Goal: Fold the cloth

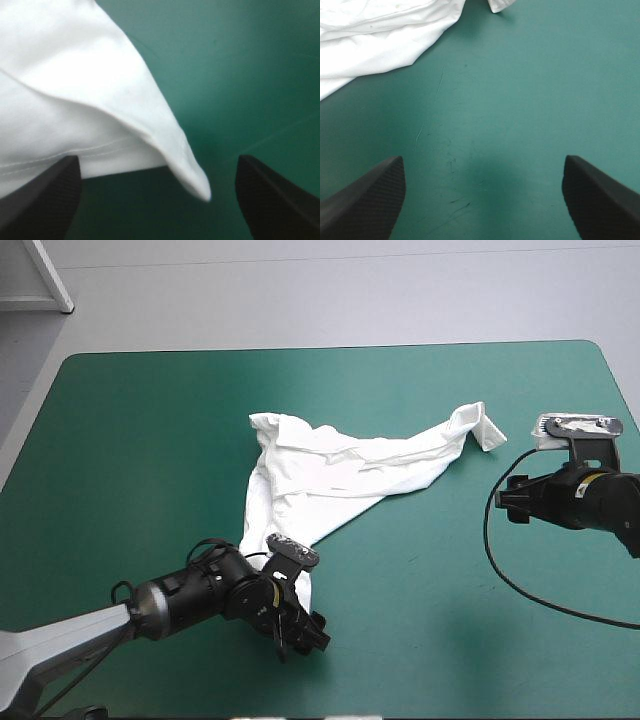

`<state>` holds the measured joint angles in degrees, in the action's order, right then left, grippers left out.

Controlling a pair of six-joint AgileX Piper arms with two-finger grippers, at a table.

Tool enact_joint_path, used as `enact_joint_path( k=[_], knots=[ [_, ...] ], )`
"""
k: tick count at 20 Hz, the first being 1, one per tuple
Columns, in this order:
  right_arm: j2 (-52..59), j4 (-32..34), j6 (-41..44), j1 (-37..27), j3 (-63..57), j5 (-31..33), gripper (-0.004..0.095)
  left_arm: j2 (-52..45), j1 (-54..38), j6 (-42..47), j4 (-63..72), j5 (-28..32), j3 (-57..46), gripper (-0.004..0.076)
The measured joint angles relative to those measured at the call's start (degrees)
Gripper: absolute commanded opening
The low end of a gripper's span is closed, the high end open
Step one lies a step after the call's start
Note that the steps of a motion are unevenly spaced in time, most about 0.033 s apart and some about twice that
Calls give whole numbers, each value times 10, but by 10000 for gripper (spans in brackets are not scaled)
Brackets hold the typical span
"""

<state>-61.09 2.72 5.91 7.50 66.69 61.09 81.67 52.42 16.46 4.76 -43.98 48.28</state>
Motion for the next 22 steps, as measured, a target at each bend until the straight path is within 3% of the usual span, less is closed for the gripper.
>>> enact_joint_path(
  k=[1, 3, 4, 5, 7, 14, 19, 22],
  knots=[
    [0, 0, -1, 0, 0, 2, 782, 26, 1, 2, -3, 2, 4, 550],
    [0, 2, -7, 0, 0, 1, 782, 36, 2, 2, -9, -5, 9, 431],
    [0, 2, -11, 0, 0, -1, 782, 37, 2, 2, -11, -7, 9, 304],
    [-1, 2, -21, 0, 0, -9, 782, 37, 2, 2, -23, -9, 9, 233],
    [-10, 6, -28, 0, 0, -35, 782, 39, 1, 0, -29, -4, 9, -13],
    [-203, 41, -31, 0, 43, -152, 732, 42, 1, 0, -18, 6, 9, -10],
    [-375, 23, -46, -24, 174, -145, 718, 42, 1, -1, -14, 6, 9, -10],
    [-462, -27, -82, -66, 272, -110, 673, 42, 0, -1, -9, 6, 9, -10]
  ],
)
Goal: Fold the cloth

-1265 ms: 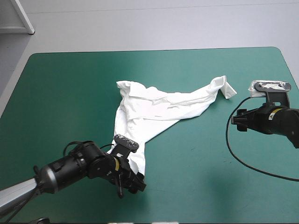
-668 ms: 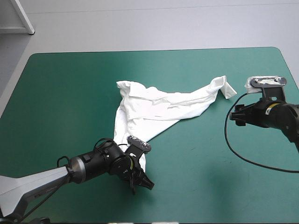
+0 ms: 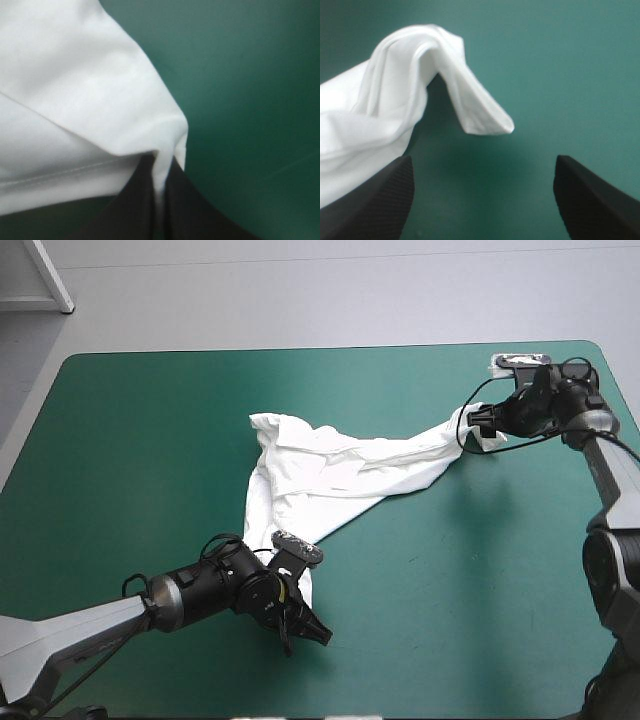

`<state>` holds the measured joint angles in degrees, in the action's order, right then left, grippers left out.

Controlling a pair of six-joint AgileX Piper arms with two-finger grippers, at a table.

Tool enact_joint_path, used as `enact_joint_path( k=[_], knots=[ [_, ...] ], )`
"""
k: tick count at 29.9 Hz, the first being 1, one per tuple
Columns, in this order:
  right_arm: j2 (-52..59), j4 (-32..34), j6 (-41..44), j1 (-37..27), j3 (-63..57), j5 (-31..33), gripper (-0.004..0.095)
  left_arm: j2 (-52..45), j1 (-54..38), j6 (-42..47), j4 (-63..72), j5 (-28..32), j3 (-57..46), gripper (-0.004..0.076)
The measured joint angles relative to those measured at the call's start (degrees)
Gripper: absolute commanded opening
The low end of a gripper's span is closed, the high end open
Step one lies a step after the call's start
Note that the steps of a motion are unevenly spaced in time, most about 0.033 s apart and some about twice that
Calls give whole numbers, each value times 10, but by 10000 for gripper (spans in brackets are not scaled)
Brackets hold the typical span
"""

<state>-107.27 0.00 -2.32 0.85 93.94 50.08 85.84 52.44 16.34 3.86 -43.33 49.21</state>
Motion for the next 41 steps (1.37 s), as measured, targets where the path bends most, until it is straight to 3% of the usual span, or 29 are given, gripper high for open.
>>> enact_joint_path(
  k=[5, 12, 15, 18, 22, 27, 34, 41],
  knots=[
    [-85, -63, -38, -40, 88, 40, 628, 0, 0, 0, 2, 0, 0, -10],
    [-164, -94, -49, -44, 132, 48, 624, 0, 0, 0, 3, 0, 0, -10],
    [-175, -97, -51, -44, 137, 47, 575, 0, 0, 0, 3, 1, -1, -10],
    [-180, -97, -51, -44, 141, 48, 386, 0, 0, 0, 4, 1, -1, -10],
    [-181, -111, -60, -44, 141, 48, -16, 0, -1, 0, 6, 1, -1, -10],
    [-183, -145, -79, -44, 141, 54, -18, 0, -1, 0, 7, 1, -1, -10],
    [-132, -141, -80, -45, 137, 97, -18, -16, 1, 2, 16, -5, 7, -10],
    [11, -116, -67, -58, 137, 150, -18, -136, 2, 45, -89, -139, 121, -10]
  ],
)
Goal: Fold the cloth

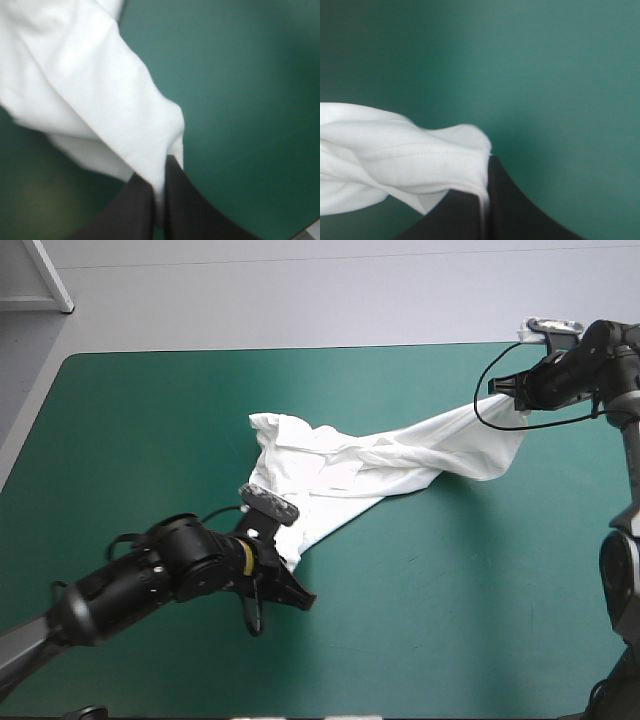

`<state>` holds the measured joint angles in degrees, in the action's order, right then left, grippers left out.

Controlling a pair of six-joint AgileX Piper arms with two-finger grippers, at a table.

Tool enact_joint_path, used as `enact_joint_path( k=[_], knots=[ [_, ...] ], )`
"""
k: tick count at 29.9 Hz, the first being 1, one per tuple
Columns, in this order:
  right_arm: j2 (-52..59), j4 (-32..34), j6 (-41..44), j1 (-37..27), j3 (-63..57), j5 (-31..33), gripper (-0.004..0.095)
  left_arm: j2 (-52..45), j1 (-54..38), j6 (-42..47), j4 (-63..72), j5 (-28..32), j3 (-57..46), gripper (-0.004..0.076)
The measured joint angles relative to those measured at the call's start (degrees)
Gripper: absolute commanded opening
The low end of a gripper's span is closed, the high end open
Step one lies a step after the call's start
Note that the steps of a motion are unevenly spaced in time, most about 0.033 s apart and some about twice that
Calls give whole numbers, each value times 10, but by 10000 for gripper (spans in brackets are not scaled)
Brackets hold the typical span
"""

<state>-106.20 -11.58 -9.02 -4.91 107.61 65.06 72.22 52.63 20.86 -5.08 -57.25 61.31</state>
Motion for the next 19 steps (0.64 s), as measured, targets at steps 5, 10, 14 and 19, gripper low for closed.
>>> enact_joint_path(
  k=[5, 10, 14, 19],
  knots=[
    [105, 36, 32, -2, 0, 28, -18, -82, 0, 10, -116, -110, 143, -10],
    [215, 60, 62, -2, 0, 19, -18, -123, 0, -32, -209, -148, 294, -10],
    [298, 88, 82, -2, 0, -3, -18, -133, 0, -76, -254, -148, 409, -10],
    [388, 201, 131, -2, 0, -18, -18, -136, 0, -114, -364, -148, 513, -10]
  ],
)
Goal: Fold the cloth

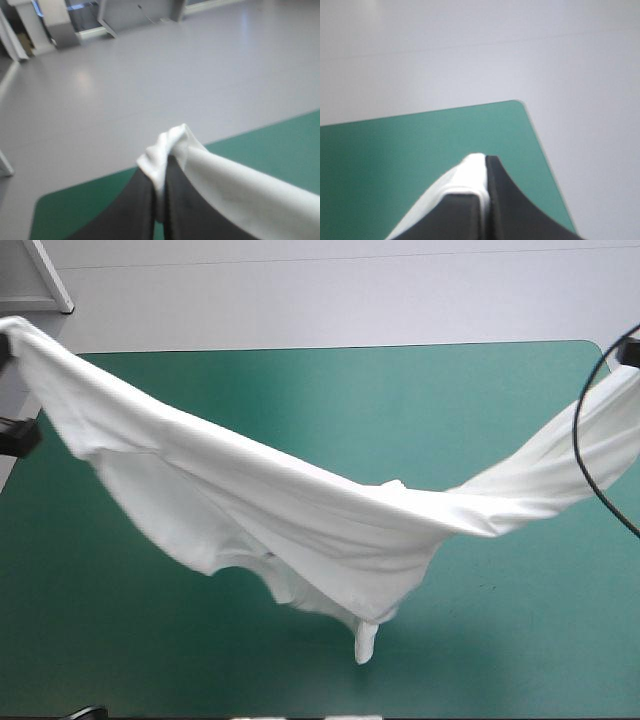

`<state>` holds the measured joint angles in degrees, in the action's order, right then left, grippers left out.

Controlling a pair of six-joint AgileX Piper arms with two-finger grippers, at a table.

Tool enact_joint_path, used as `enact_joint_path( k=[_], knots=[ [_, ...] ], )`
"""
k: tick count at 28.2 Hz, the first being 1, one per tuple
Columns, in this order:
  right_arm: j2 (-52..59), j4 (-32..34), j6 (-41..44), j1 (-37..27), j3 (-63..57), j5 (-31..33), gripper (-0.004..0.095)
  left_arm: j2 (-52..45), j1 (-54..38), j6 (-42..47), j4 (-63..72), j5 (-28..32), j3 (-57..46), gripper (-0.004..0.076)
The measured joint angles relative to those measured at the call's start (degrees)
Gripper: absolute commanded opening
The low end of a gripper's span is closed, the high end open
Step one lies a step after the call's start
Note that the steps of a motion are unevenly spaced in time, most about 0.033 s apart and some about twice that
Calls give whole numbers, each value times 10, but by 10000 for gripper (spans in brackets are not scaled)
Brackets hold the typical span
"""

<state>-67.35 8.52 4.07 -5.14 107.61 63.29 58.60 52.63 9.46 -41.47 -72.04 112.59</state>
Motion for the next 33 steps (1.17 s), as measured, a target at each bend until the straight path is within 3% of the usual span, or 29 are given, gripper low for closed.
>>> enact_joint_path(
  k=[6, 10, 16, 26, 29, 33],
  knots=[
    [67, 162, 54, 0, 5, -5, -18, -3, 0, -33, -104, 0, 55, -10],
    [82, 211, 62, 0, 35, 5, -18, -3, 0, -49, -109, 0, 60, -10],
    [88, 174, 44, 0, 72, 8, -18, 22, 0, -60, -66, 0, 60, -10],
    [44, 121, 29, 0, 73, 6, -18, 167, -11, -81, -32, 1, 59, -9],
    [20, 113, 23, 0, 73, -23, -18, 204, -66, -85, 48, 23, 58, -9],
    [-74, 90, 17, 0, 73, -76, -18, 282, -259, -147, 302, 89, 58, -10]
  ],
)
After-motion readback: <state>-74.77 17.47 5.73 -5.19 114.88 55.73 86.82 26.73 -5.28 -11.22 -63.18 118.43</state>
